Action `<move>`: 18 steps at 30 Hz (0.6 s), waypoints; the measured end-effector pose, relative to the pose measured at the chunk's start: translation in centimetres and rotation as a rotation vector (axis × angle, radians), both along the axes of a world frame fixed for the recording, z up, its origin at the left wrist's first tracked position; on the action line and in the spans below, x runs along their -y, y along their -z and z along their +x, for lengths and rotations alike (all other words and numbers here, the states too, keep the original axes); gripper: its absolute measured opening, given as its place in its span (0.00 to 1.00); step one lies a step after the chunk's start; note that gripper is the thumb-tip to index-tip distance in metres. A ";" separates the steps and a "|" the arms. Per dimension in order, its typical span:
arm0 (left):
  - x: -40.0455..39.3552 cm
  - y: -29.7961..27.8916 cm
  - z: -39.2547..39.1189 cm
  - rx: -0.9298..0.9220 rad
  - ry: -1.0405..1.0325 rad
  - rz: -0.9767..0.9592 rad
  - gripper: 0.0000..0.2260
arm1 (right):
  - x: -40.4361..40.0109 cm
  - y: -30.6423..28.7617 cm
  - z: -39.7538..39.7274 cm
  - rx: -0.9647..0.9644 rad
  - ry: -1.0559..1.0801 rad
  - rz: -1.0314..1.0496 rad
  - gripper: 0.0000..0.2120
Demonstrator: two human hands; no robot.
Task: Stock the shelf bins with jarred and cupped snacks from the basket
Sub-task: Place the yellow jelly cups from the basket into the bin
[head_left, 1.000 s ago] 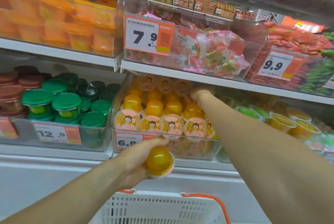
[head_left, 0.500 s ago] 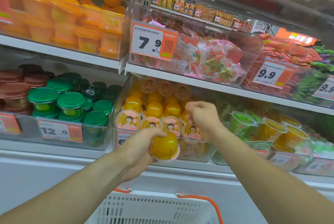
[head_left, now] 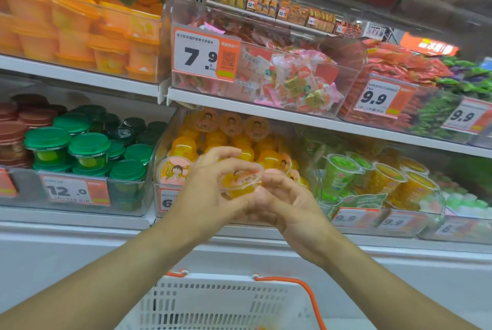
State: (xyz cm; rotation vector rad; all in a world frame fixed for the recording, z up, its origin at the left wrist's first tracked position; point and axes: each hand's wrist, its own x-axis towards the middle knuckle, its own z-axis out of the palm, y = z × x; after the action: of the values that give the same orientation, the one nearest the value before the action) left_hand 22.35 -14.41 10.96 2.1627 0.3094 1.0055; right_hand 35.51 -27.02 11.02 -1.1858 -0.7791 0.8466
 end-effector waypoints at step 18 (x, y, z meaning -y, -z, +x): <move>0.6 -0.1 0.1 0.074 -0.042 -0.130 0.16 | 0.2 -1.5 -0.4 0.308 0.197 -0.102 0.08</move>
State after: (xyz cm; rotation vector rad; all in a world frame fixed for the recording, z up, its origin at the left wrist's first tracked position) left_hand 22.41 -15.00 11.03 2.0050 0.3760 1.0576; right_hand 35.08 -27.23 12.50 -1.4798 -0.8580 0.5528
